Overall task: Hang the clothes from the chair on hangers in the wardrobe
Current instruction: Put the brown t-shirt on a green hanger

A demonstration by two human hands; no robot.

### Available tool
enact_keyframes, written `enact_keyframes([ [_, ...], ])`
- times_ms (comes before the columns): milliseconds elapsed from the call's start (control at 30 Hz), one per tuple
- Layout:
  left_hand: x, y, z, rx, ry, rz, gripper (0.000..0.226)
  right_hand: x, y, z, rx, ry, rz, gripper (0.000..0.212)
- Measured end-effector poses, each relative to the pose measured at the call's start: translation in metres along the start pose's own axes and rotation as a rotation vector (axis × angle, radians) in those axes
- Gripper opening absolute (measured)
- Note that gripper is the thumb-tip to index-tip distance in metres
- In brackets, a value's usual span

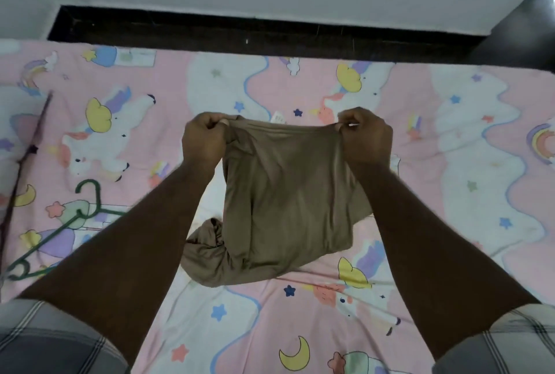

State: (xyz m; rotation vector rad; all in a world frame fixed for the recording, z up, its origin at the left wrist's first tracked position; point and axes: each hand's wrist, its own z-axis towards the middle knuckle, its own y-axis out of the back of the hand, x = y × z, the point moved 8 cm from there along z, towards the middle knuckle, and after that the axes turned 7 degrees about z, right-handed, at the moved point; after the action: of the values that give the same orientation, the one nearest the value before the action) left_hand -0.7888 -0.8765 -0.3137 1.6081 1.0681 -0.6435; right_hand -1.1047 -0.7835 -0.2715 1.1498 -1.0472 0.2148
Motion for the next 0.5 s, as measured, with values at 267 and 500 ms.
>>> enact_keyframes([
  [267,-0.076,0.04,-0.032,-0.052,-0.198,0.087,0.018,0.064,0.042,-0.005,-0.059,0.081,0.104,0.023],
  [500,0.101,0.002,-0.135,0.333,-0.117,0.639,0.029,-0.072,0.006,-0.151,0.156,-0.152,-0.204,0.024],
])
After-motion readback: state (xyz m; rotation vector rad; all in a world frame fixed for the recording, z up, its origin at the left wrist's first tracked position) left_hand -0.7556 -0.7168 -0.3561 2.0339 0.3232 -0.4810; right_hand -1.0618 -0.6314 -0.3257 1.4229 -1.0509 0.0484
